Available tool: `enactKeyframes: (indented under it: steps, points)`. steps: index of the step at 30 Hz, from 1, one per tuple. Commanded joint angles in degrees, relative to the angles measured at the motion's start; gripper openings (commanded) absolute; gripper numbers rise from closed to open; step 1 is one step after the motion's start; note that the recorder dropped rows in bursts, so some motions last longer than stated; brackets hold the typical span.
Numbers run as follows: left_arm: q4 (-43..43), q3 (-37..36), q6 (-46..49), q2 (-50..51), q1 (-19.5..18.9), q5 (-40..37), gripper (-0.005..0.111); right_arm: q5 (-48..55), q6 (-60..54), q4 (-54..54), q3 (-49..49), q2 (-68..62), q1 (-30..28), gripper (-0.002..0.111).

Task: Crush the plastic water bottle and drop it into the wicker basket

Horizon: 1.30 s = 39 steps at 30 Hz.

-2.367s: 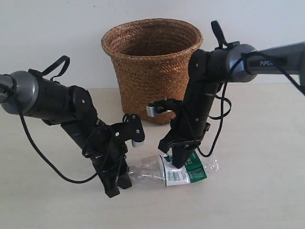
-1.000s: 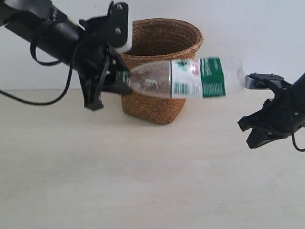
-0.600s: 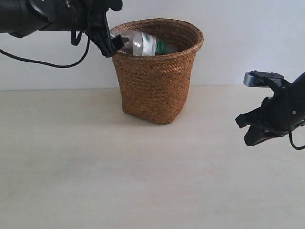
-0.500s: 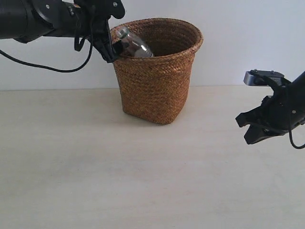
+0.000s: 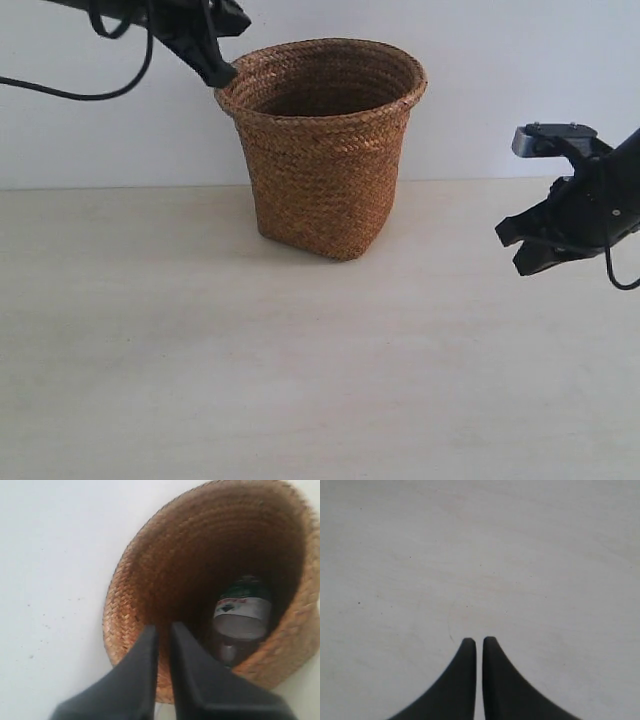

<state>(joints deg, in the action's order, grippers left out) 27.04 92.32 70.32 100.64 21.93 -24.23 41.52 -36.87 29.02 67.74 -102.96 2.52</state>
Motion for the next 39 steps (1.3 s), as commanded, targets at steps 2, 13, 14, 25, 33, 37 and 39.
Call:
enactKeyframes:
  steps: [2,13,14,25,33,37,39]
  points:
    - [-0.1,0.4,-11.9,-5.5,0.0,-11.3,0.004,6.7,6.3,-8.9,4.8,0.6,0.0,0.0]
    - [-27.0,0.1,-50.3,-8.3,-0.3,-40.4,0.004,12.8,25.5,-28.4,6.4,9.3,0.0,0.0]
    - [-27.5,-0.2,-51.6,-8.6,-0.4,-42.4,0.004,12.5,27.1,-29.9,5.8,10.7,0.0,0.0]
    - [-29.0,-19.5,-62.2,-21.1,-0.7,-33.7,0.004,5.0,30.1,-32.0,-7.8,29.3,-0.2,0.0]
    - [-28.8,-39.4,-62.2,-35.2,-0.7,-17.6,0.004,-4.2,30.2,-32.1,-19.3,45.8,-0.2,0.0]
    - [-28.8,-46.9,-64.3,-42.9,-0.7,-10.6,0.004,-12.1,30.3,-32.1,-25.8,54.8,-0.2,0.0]
    - [-28.8,-51.4,-65.5,-48.0,-0.7,-6.0,0.004,-17.6,30.3,-31.1,-30.1,61.3,-0.2,0.0]
